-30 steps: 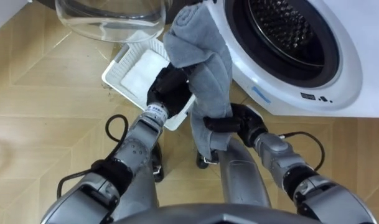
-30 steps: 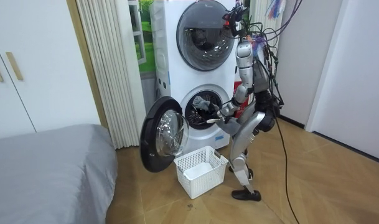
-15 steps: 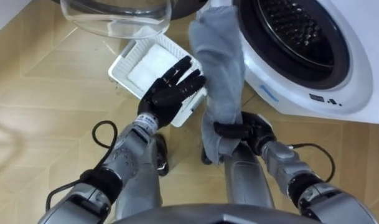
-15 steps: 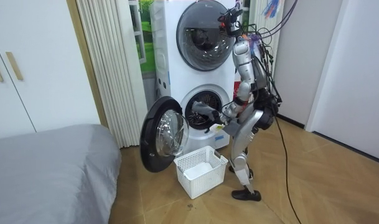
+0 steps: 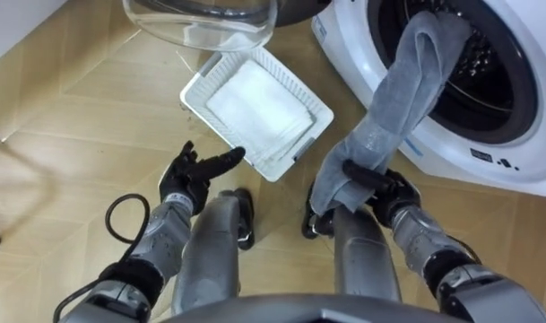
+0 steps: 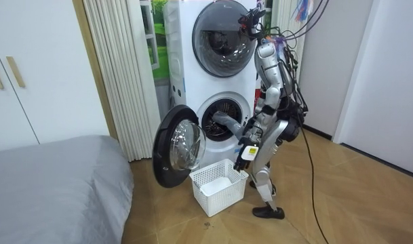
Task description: Put towel into washing machine
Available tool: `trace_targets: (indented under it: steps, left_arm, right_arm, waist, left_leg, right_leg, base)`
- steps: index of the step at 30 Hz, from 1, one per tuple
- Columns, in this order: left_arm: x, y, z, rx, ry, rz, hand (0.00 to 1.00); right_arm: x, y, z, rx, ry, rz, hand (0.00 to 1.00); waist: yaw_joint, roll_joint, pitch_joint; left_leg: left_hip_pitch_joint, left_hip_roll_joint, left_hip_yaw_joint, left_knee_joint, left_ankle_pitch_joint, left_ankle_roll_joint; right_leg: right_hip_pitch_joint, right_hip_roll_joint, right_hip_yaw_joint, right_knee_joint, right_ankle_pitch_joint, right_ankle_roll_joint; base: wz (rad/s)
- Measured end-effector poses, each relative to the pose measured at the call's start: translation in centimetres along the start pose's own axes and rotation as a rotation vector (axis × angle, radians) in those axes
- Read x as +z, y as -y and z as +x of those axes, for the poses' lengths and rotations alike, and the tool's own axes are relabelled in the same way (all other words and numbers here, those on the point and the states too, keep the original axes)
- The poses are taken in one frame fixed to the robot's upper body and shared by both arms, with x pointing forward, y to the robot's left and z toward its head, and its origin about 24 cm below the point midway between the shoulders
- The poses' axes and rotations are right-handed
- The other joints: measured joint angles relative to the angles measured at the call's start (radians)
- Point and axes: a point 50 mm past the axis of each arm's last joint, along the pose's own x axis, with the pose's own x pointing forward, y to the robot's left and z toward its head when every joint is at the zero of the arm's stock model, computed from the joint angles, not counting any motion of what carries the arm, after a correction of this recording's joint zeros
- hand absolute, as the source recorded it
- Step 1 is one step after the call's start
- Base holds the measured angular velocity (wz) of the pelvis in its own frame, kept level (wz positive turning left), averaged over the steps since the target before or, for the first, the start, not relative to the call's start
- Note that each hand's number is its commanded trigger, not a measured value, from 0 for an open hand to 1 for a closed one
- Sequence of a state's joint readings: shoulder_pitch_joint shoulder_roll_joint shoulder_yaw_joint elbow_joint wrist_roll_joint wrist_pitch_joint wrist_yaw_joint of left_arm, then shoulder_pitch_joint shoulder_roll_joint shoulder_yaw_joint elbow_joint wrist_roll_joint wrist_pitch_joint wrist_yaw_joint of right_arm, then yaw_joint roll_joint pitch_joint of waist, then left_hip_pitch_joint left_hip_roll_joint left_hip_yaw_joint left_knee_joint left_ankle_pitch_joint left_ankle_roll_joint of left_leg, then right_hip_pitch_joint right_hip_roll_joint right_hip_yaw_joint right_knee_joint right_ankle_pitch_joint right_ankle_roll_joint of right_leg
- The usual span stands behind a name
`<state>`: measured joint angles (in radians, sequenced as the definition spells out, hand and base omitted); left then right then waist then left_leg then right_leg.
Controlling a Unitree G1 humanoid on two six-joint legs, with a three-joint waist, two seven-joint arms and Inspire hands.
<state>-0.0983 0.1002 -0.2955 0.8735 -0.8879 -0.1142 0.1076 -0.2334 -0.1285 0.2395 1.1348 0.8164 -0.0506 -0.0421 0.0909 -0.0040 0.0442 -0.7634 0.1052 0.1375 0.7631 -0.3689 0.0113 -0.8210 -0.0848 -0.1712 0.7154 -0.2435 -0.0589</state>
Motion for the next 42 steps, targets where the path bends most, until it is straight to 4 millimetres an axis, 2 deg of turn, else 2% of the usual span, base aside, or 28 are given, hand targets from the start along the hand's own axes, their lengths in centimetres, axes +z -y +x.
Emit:
trace_targets:
  steps: [4,5,8,11,13,14,15,16,19,20,21,22,24,26,27,28,30,32,34,36,42]
  left_arm:
    - [0.1,-0.1,0.0,0.019,0.004,0.022,0.0]
    - [0.1,-0.1,0.0,0.025,0.003,0.023,0.0]
    - [0.2,0.1,0.1,0.03,-0.003,0.028,0.0]
    - [0.4,-0.2,0.2,0.036,-0.013,0.032,0.0]
    - [1.2,-1.0,0.2,0.056,0.0,0.047,0.0]
    - [1.4,-1.2,0.3,0.061,0.004,0.046,0.0]
    - [1.8,-1.7,0.3,0.075,0.014,0.05,0.0]
    - [1.9,-2.0,0.2,0.084,0.018,0.053,0.0]
    - [2.9,-3.0,-0.2,0.126,0.054,0.063,0.0]
    - [3.2,-3.0,-0.2,0.126,0.064,0.061,0.0]
    - [3.3,-3.3,-0.2,0.138,0.069,0.061,0.0]
    - [3.5,-3.3,-0.2,0.142,0.074,0.062,0.0]
    - [3.7,-3.6,-0.3,0.156,0.086,0.086,0.0]
    - [3.9,-4.0,-0.6,0.177,0.104,0.073,0.0]
    - [4.1,-4.2,-0.8,0.19,0.119,0.058,0.0]
    - [4.2,-4.2,-0.8,0.196,0.124,0.054,0.0]
    - [4.3,-4.0,-0.9,0.213,0.14,0.028,0.0]
    - [4.4,-3.9,-0.9,0.224,0.151,0.038,0.0]
    - [4.7,-3.9,-0.9,0.235,0.173,0.085,0.0]
    - [4.9,-4.0,-1.0,0.239,0.186,0.106,0.0]
    - [5.1,-3.5,-0.8,0.225,0.199,0.11,0.0]
  right_arm:
    - [1.0,0.7,0.1,-0.02,0.013,0.018,1.0]
    - [1.4,0.9,0.2,-0.029,0.021,0.033,1.0]
    - [2.8,1.5,0.3,-0.048,0.027,0.088,1.0]
    - [5.0,2.3,0.4,-0.063,0.047,0.16,1.0]
    - [7.3,2.4,0.4,-0.061,0.09,0.25,1.0]
    - [7.8,2.7,0.4,-0.065,0.097,0.275,1.0]
    - [8.6,3.3,0.2,-0.073,0.111,0.319,1.0]
    - [9.1,3.6,0.2,-0.076,0.12,0.341,1.0]
    - [12.7,5.0,-0.6,-0.106,0.208,0.403,1.0]
    - [13.2,5.1,-0.7,-0.108,0.211,0.411,0.89]
    - [13.6,4.7,-0.7,-0.103,0.183,0.453,1.0]
    - [13.8,4.6,-0.7,-0.108,0.179,0.467,1.0]
    - [15.4,3.6,-0.8,-0.098,0.196,0.532,1.0]
    - [16.8,2.6,-1.0,-0.073,0.202,0.575,1.0]
    - [17.6,2.1,-1.2,-0.063,0.198,0.61,0.07]
    - [17.9,1.8,-1.2,-0.062,0.198,0.625,0.0]
    - [19.4,0.9,-1.6,-0.06,0.193,0.687,0.0]
    - [20.6,0.3,-2.0,-0.054,0.195,0.757,0.0]
    - [21.8,0.5,-2.5,-0.056,0.189,0.868,0.0]
    - [22.2,0.9,-2.7,-0.06,0.173,0.965,0.0]
    - [22.6,1.8,-3.1,-0.14,0.177,1.084,0.0]
  waist:
    - [0.0,0.003,-0.0001]
    - [0.0,0.003,0.0]
    - [-0.002,0.002,0.0003]
    - [-0.002,-0.008,0.0036]
    - [-0.014,-0.027,0.0129]
    - [-0.015,-0.034,0.0134]
    - [-0.013,-0.052,0.0131]
    - [-0.013,-0.061,0.0127]
    - [-0.012,-0.106,0.0133]
    - [-0.013,-0.115,0.013]
    - [-0.013,-0.127,0.0122]
    - [-0.012,-0.131,0.0124]
    - [-0.017,-0.138,0.0128]
    - [-0.04,-0.141,0.0136]
    - [-0.058,-0.141,0.0136]
    - [-0.064,-0.141,0.0136]
    - [-0.09,-0.144,0.0127]
    - [-0.1,-0.144,0.0127]
    - [-0.1,-0.144,0.0125]
    - [-0.099,-0.144,0.0125]
    - [-0.098,-0.139,0.0121]
  left_leg:
    - [-0.008,-0.003,0.001,0.0,0.002,0.003]
    - [-0.011,-0.013,-0.003,-0.001,0.003,0.003]
    - [-0.015,-0.015,0.001,0.002,0.004,0.004]
    - [-0.01,-0.015,0.013,0.013,0.005,0.006]
    - [-0.015,-0.019,0.014,0.02,0.006,0.007]
    - [-0.016,-0.019,0.015,0.02,0.006,0.008]
    - [-0.015,-0.018,0.018,0.02,0.009,0.011]
    - [-0.015,-0.017,0.019,0.021,0.01,0.011]
    - [-0.03,-0.013,0.018,0.037,0.01,0.013]
    - [-0.033,-0.013,0.019,0.038,0.01,0.013]
    - [-0.039,-0.013,0.021,0.04,0.013,0.018]
    - [-0.043,-0.014,0.021,0.042,0.013,0.018]
    - [-0.061,-0.016,0.025,0.058,0.011,0.023]
    - [-0.077,-0.023,0.024,0.072,0.009,0.026]
    - [-0.093,-0.03,0.022,0.082,0.009,0.029]
    - [-0.1,-0.03,0.022,0.089,0.008,0.031]
    - [-0.124,-0.047,0.021,0.105,0.007,0.043]
    - [-0.132,-0.052,0.023,0.112,0.007,0.053]
    - [-0.135,-0.062,0.021,0.125,0.002,0.061]
    - [-0.136,-0.068,0.024,0.127,0.0,0.067]
    - [-0.143,-0.086,0.027,0.136,-0.007,0.083]
  right_leg:
    - [-0.008,-0.002,0.003,-0.001,0.004,0.002]
    - [-0.014,-0.004,0.005,0.002,0.004,0.003]
    - [-0.021,-0.012,0.004,0.018,0.003,0.005]
    - [-0.024,-0.02,0.006,0.033,0.003,0.006]
    - [-0.03,-0.023,0.008,0.036,0.002,0.004]
    - [-0.03,-0.023,0.007,0.035,0.002,0.003]
    - [-0.03,-0.024,0.006,0.036,0.003,0.001]
    - [-0.03,-0.024,0.005,0.036,0.004,0.0]
    - [-0.04,-0.022,0.006,0.041,0.01,0.0]
    - [-0.044,-0.025,0.007,0.046,0.01,-0.001]
    - [-0.051,-0.031,0.005,0.053,0.01,0.0]
    - [-0.054,-0.033,0.005,0.055,0.01,0.0]
    - [-0.074,-0.04,0.007,0.073,0.009,0.002]
    - [-0.091,-0.051,0.005,0.093,0.004,0.005]
    - [-0.105,-0.057,0.004,0.105,0.002,0.008]
    - [-0.11,-0.059,0.004,0.109,0.002,0.008]
    - [-0.138,-0.074,0.006,0.137,-0.003,0.016]
    - [-0.146,-0.083,0.007,0.145,-0.004,0.021]
    - [-0.149,-0.092,0.008,0.158,-0.009,0.03]
    - [-0.149,-0.102,0.008,0.164,-0.012,0.036]
    - [-0.157,-0.127,0.009,0.187,-0.028,0.055]
  base:
    - [0.01]
    - [0.0]
    - [0.03]
    - [-0.07]
    - [-0.03]
    - [0.07]
    - [0.04]
    - [0.0]
    - [-0.03]
    - [0.06]
    - [0.08]
    - [0.11]
    - [0.05]
    - [0.12]
    - [0.13]
    - [0.11]
    - [0.12]
    - [0.09]
    - [0.08]
    - [0.09]
    - [0.1]
